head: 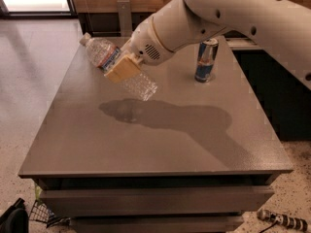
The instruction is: Place water bottle upright
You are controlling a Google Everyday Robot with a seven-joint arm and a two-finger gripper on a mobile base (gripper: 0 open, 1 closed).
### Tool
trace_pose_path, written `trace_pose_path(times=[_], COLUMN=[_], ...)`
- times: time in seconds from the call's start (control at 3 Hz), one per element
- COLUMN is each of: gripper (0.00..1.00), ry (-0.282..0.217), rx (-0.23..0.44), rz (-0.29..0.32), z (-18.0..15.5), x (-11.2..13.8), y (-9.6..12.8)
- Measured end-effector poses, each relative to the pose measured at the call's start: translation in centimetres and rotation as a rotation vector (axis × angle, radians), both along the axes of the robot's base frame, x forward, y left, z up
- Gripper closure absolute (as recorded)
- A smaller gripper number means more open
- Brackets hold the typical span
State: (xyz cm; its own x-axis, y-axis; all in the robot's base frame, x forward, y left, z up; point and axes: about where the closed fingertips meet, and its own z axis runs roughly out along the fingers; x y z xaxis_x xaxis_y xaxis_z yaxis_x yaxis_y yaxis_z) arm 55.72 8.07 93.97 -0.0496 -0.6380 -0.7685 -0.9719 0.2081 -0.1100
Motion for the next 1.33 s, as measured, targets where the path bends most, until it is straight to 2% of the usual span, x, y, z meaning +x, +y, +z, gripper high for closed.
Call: trace_pose_path(times=[0.33, 0.67, 1.0, 1.33], gripper=[1.00, 1.00, 1.00, 1.00], ry=[0.047, 0.058, 0.040, 0.040], rx=[0.111, 0.205, 0.283, 0.283], rz=[-0.080, -0.121, -0.102, -0.102], z=[0.6, 0.6, 0.4, 0.4], x=[-1.4, -2.0, -1.3, -1.4], y=[1.1, 1.8, 3.1, 3.1])
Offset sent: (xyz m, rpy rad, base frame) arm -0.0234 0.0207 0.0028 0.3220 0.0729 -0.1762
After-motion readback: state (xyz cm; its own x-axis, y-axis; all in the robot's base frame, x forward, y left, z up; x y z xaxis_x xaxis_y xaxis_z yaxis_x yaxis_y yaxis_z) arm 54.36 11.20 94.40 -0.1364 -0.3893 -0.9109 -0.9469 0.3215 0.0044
